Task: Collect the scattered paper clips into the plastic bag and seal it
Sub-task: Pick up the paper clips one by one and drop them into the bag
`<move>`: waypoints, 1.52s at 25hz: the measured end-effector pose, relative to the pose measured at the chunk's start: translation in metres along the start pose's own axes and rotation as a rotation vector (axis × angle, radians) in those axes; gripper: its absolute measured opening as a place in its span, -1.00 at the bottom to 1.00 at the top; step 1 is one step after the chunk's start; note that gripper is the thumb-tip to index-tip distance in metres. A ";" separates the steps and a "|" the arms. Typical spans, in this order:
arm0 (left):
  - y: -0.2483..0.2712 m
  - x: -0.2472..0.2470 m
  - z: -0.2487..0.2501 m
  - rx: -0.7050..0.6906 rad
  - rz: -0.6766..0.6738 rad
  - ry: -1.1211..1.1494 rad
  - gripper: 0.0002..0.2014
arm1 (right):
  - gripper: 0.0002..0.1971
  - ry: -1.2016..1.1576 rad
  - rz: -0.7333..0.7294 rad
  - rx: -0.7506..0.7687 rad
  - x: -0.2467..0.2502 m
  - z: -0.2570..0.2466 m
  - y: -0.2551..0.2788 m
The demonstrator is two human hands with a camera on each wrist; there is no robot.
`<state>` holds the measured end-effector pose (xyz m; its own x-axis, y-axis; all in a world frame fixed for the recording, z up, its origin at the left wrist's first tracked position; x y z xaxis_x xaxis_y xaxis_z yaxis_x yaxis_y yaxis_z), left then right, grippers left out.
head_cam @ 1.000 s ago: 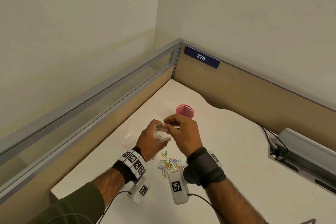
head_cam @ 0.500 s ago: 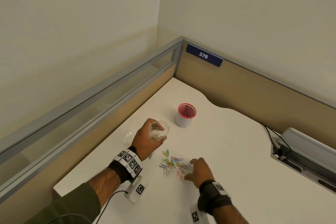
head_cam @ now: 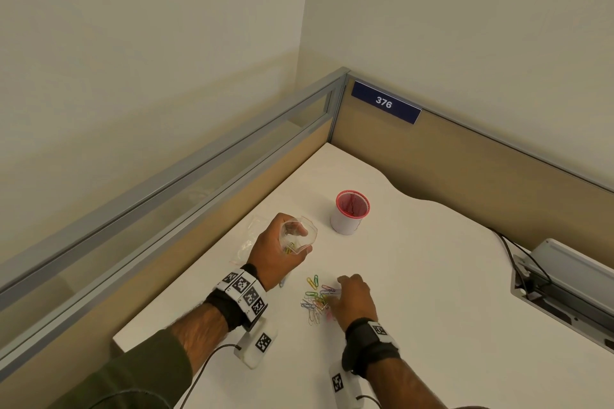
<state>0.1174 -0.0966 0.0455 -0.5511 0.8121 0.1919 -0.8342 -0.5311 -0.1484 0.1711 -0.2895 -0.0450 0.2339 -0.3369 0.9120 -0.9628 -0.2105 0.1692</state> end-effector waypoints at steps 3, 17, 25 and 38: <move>-0.001 0.000 0.000 0.007 -0.004 0.000 -0.61 | -0.66 0.087 -0.051 0.129 -0.009 -0.013 0.006; 0.003 -0.004 -0.002 0.012 -0.011 -0.008 -0.59 | -0.78 0.241 -0.024 0.316 -0.017 -0.018 0.016; 0.000 0.002 -0.004 0.020 -0.003 -0.027 -0.59 | -0.80 0.240 0.004 0.307 -0.007 -0.008 0.005; -0.001 -0.011 -0.006 -0.008 -0.021 0.009 -0.61 | -0.90 -0.207 0.132 0.028 0.046 0.015 -0.015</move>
<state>0.1248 -0.1038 0.0382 -0.5331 0.8253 0.1862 -0.8455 -0.5119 -0.1519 0.1986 -0.3157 -0.0110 0.1322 -0.5432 0.8292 -0.9834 -0.1768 0.0409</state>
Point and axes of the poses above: each hand's wrist, its own y-axis away from the middle knuckle, its own x-axis out of the back of the hand, z = x × y, the point moved 4 cm from there along -y, towards the middle knuckle, and after that the axes turned 11 degrees about z, right-handed, at the moved point
